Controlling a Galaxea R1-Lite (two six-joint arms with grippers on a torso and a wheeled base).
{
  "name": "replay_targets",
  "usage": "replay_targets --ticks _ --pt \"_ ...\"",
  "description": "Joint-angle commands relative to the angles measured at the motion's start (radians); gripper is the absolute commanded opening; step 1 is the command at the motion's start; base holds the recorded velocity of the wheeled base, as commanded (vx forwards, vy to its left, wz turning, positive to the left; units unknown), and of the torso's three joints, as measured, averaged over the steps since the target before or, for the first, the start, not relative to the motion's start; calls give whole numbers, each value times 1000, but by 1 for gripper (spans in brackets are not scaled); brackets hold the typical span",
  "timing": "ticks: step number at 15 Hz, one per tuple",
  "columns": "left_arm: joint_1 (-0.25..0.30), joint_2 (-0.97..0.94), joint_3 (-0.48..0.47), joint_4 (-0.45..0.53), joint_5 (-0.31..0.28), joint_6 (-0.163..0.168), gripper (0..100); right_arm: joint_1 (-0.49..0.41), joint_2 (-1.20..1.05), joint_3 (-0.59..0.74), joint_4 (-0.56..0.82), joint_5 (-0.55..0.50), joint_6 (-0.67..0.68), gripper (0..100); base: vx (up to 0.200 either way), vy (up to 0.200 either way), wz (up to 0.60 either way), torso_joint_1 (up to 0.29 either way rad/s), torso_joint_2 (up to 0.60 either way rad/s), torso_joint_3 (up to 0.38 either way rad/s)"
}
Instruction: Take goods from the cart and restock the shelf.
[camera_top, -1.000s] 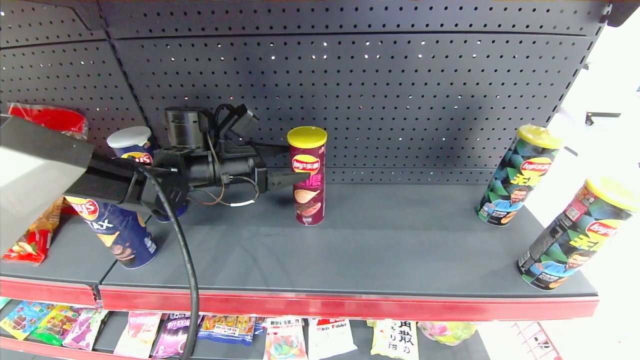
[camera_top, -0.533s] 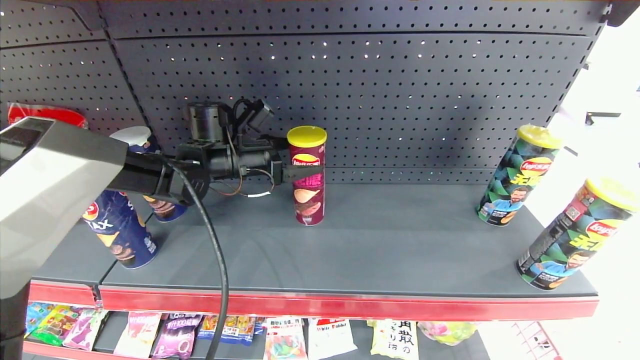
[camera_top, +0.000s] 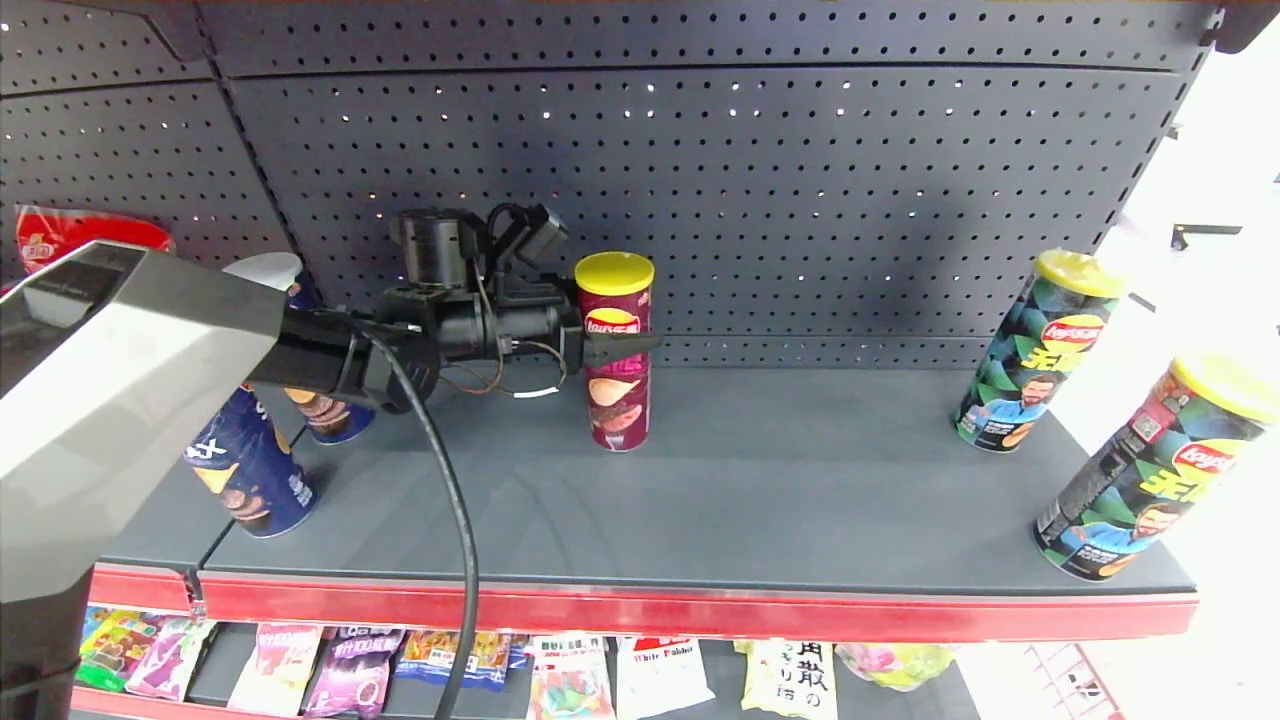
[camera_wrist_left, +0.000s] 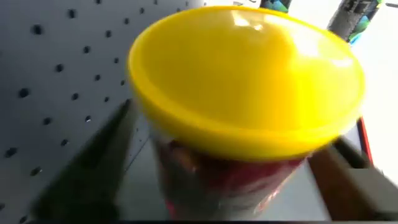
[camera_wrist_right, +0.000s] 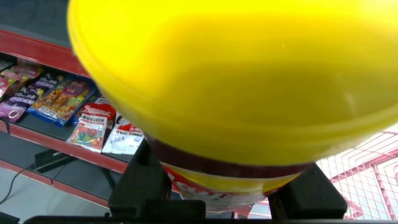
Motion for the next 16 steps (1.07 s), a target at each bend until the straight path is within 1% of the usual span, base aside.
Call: replay_targets --ticks 1,5,6,7,8,9,10,11,15,16 --pt "-3 -3 1 -2 1 -1 0 -5 0 0 0 0 1 0 0 0 0 0 0 0" --pt "-34 -52 50 1 2 -6 0 -5 0 0 0 0 1 0 0 0 0 0 0 0" --pt "-37 -85 87 -1 2 -6 0 -5 0 0 0 2 1 0 0 0 0 0 0 0" --pt "-40 -137 156 -1 2 -6 0 -5 0 0 0 2 1 0 0 0 0 0 0 0" --pt "-40 -167 194 -1 4 -6 0 -5 0 0 0 2 1 0 0 0 0 0 0 0" --pt "-40 -224 268 -5 10 -6 0 -5 0 0 0 2 1 0 0 0 0 0 0 0" --pt "-40 -224 268 -5 10 -6 0 -5 0 0 0 2 1 0 0 0 0 0 0 0" --pt "-43 -287 353 -10 15 -1 0 -5 -1 0 0 2 1 0 0 0 0 0 0 0" --pt "-55 -310 407 -45 21 -1 0 -4 2 0 0 3 1 0 0 0 0 0 0 0" --pt "-75 -310 426 -65 22 -3 0 -4 2 0 0 3 1 0 0 0 0 0 0 0"
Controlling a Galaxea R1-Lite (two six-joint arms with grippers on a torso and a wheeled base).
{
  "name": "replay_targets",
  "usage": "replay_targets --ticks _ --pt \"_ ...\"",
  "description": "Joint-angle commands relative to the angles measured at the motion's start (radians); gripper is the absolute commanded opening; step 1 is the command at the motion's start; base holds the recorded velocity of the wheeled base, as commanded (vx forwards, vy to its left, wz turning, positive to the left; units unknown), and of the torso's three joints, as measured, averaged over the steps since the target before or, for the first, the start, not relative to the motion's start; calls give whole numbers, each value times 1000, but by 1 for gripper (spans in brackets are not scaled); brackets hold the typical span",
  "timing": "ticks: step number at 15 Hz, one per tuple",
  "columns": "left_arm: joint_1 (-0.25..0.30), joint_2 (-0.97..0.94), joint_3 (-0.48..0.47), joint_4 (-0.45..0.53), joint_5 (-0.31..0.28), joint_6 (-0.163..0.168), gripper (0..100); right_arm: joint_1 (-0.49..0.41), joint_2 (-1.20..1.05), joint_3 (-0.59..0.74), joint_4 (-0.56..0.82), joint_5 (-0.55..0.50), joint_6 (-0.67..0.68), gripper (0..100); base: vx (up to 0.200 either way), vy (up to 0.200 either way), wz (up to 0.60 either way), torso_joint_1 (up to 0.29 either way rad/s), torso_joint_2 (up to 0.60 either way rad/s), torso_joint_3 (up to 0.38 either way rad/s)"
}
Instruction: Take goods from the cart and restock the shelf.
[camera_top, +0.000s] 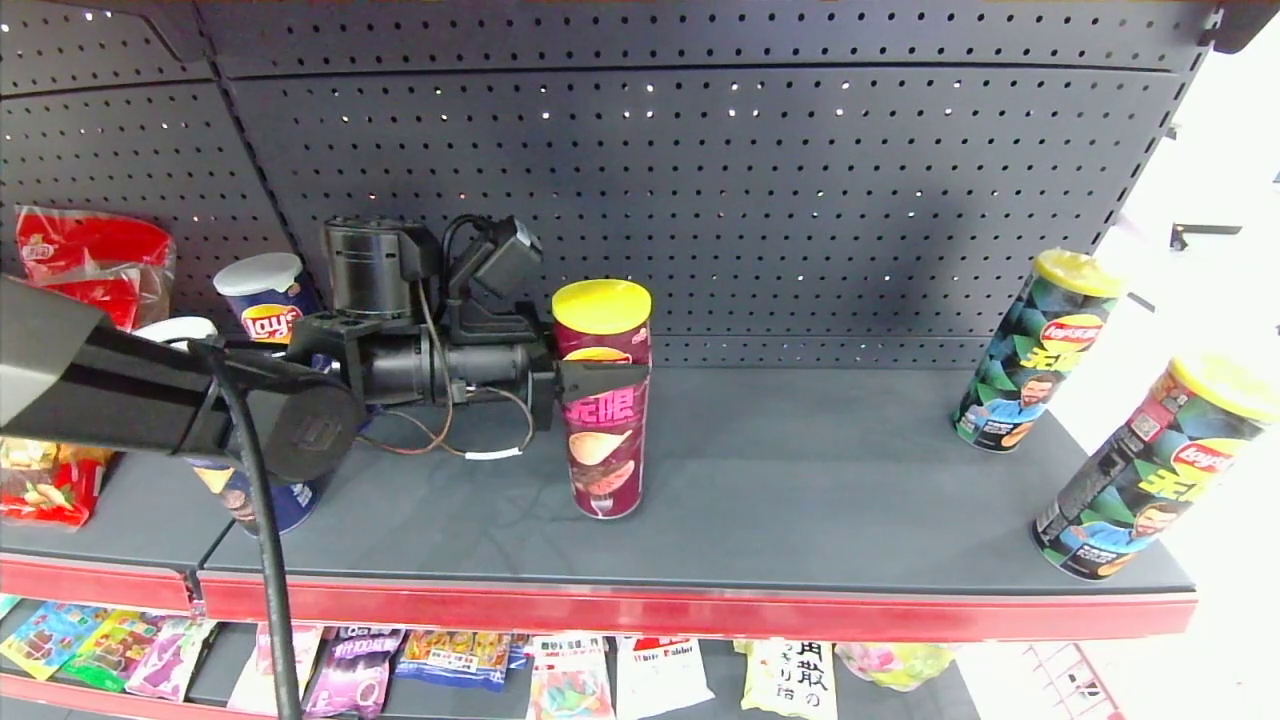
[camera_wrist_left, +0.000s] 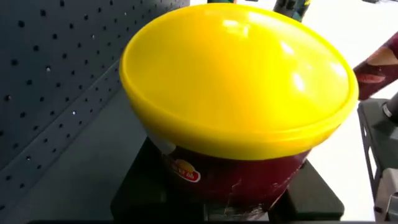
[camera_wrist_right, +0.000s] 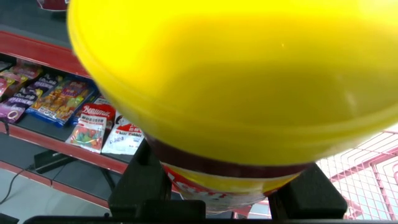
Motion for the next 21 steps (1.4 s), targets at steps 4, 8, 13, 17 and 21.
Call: replay_targets --ticks 4,8,13,17,21 --pt "-45 -21 114 -79 23 -1 0 0 0 0 0 0 -1 0 0 0 0 0 0 0" --pt "-51 -20 150 -130 43 -4 0 0 0 0 0 0 -1 0 0 0 0 0 0 0" --pt "-62 -20 209 -182 55 -4 0 0 0 0 0 0 -1 0 0 0 0 0 0 0" --pt "-76 -40 230 -199 69 -33 0 0 -1 0 0 0 -1 0 0 0 0 0 0 0" --pt "-76 -46 252 -222 76 -41 0 0 -1 0 0 0 -1 0 0 0 0 0 0 0"
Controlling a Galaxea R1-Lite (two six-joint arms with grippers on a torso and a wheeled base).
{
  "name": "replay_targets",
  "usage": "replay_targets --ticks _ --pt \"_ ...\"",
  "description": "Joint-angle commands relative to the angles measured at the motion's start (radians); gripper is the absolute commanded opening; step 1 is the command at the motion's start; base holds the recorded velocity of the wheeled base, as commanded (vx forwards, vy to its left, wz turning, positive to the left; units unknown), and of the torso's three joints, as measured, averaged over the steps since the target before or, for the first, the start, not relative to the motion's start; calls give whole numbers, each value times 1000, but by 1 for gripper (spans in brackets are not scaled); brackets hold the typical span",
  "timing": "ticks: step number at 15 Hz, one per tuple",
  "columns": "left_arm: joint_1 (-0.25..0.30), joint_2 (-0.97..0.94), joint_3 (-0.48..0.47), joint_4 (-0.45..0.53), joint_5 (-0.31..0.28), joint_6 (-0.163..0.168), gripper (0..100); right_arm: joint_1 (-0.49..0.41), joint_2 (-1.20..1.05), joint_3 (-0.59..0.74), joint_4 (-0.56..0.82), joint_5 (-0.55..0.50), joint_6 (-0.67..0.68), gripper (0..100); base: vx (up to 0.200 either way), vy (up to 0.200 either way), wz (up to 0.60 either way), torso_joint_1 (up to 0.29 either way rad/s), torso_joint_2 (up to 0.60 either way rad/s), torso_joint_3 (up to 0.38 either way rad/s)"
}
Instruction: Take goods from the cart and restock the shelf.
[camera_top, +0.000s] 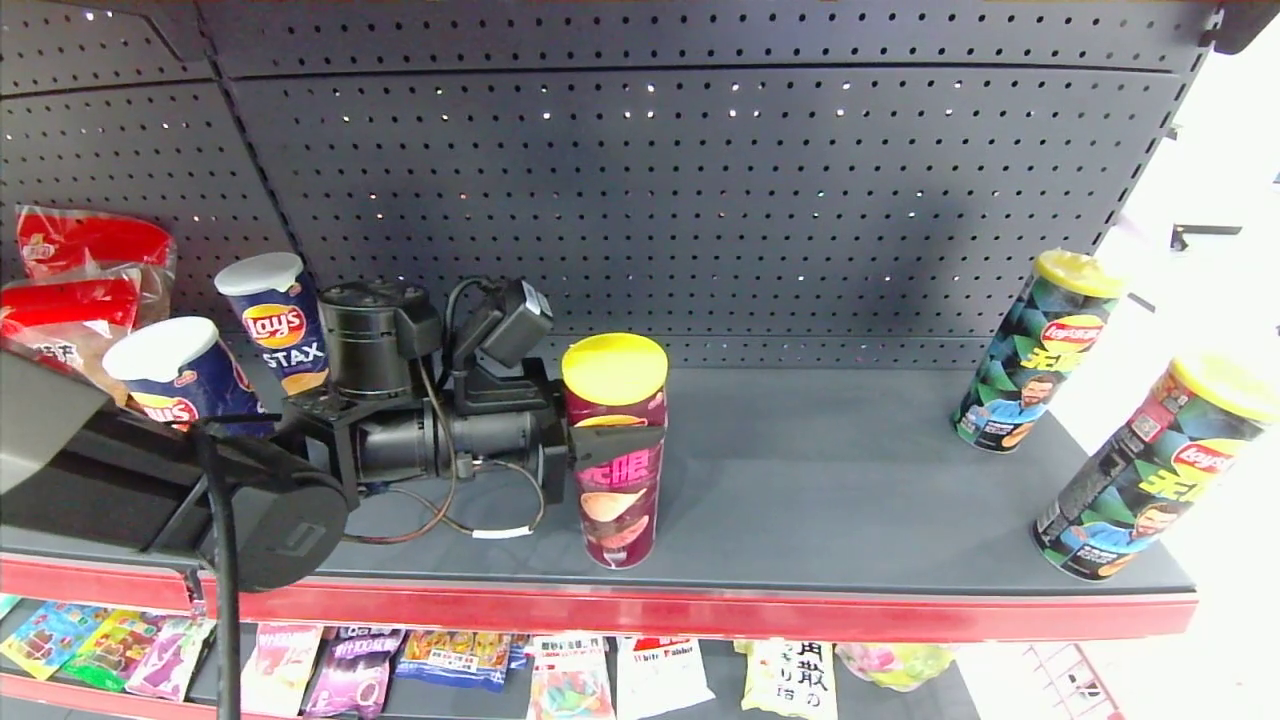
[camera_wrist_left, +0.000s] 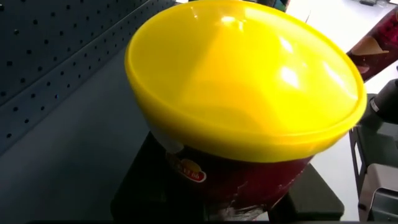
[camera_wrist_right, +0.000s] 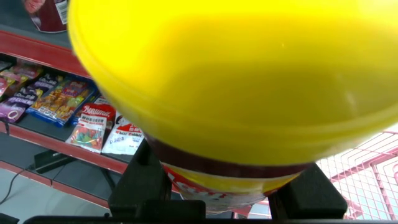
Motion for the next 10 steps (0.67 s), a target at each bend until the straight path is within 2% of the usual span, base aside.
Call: replay_targets --ticks 1,4,7,10 --pt "0 -5 14 -5 -1 -2 0 0 -1 0 0 1 0 0 0 0 0 0 0 0" --pt "-2 -7 35 -36 -1 -10 0 0 -1 0 0 1 1 0 0 0 0 0 0 0" --pt "-19 -16 40 -59 23 -53 0 0 -1 0 0 1 1 0 0 0 0 0 0 0" --pt "-29 -21 57 -60 24 -59 0 0 -1 0 0 1 0 0 0 0 0 0 0 0"
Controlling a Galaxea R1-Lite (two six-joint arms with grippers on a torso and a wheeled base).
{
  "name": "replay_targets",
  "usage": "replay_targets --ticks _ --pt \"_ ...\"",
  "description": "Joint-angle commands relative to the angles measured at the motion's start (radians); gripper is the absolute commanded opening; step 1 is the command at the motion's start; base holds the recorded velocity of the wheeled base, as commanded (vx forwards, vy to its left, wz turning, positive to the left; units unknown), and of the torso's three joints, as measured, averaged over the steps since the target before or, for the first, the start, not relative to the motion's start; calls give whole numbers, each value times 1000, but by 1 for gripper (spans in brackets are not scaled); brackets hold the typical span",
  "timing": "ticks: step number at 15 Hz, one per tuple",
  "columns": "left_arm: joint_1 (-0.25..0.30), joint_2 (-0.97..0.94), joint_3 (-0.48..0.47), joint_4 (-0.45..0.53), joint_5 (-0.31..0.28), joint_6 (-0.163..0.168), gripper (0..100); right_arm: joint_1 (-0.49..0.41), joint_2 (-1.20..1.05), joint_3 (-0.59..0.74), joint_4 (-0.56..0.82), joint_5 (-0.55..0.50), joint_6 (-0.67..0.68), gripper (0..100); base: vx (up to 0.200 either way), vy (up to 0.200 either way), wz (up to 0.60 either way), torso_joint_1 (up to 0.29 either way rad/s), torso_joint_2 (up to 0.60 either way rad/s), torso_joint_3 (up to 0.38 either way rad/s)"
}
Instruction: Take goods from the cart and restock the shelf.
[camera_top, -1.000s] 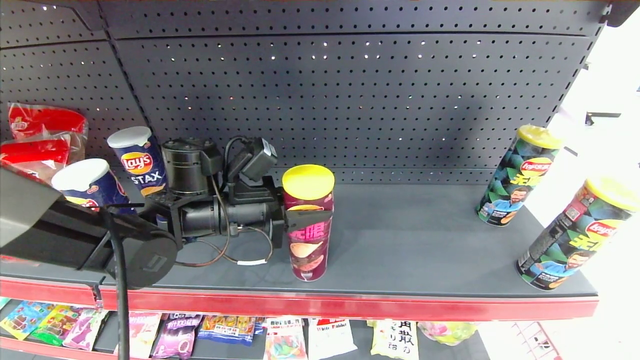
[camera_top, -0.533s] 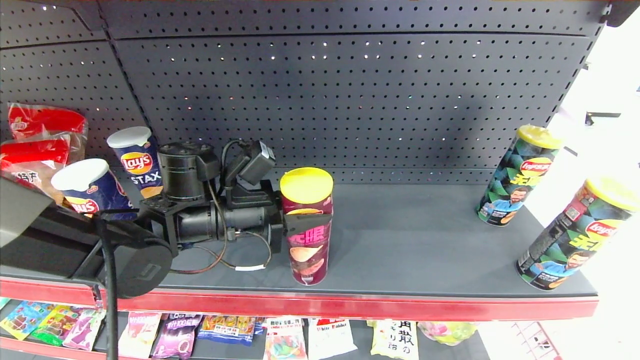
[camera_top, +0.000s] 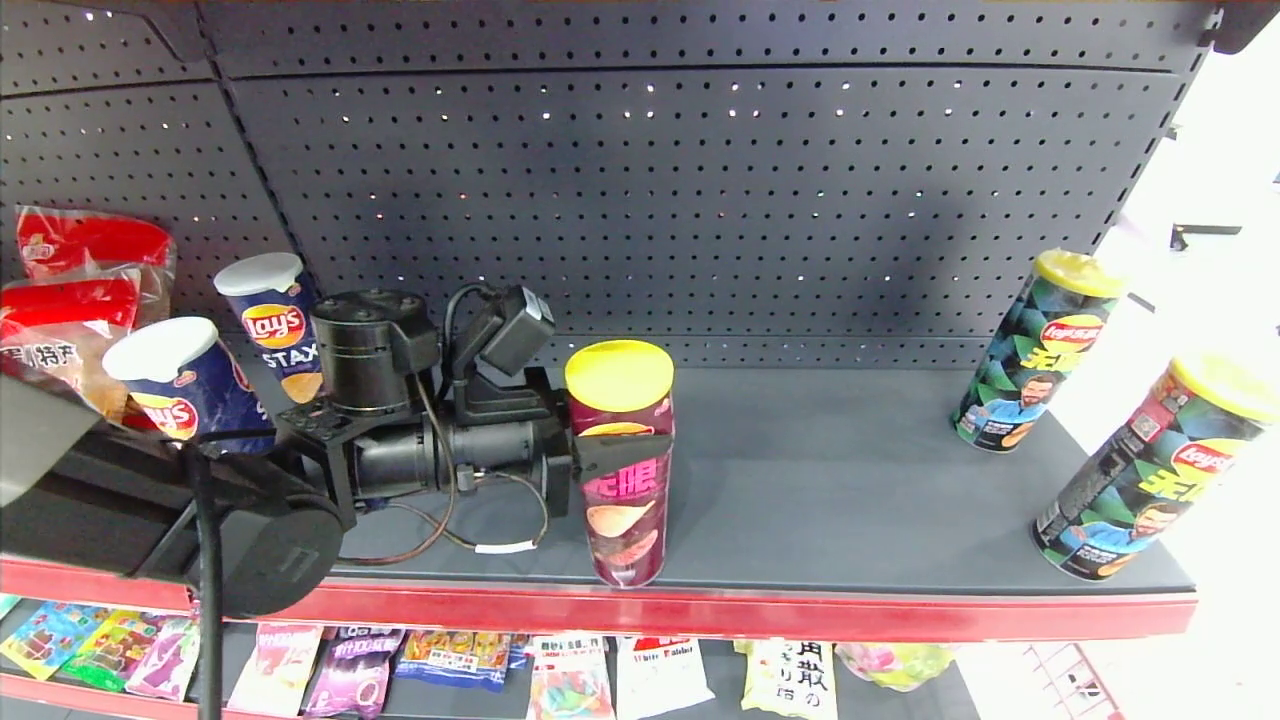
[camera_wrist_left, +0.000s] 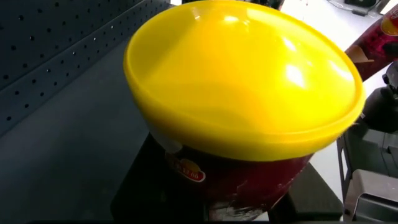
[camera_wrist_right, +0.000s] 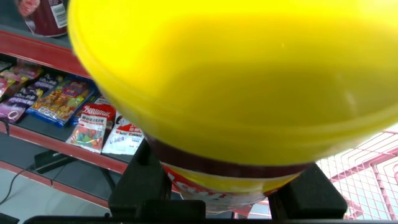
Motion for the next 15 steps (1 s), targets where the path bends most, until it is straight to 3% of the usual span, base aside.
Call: replay_targets --ticks 1,11,13,14,15 --pt "-2 -2 11 -7 1 3 0 0 -1 0 0 1 0 0 0 0 0 0 0 0" --pt "-13 4 13 -33 -2 9 0 0 1 0 0 1 -1 0 0 0 0 0 0 0" --pt "-18 6 13 -37 -4 23 0 0 1 0 0 1 -1 0 0 0 0 0 0 0" --pt "-19 6 13 -37 -2 23 100 0 1 0 0 1 0 0 0 0 0 0 0 0" --pt "-19 6 13 -37 -2 23 100 0 1 0 0 1 -1 0 0 0 0 0 0 0"
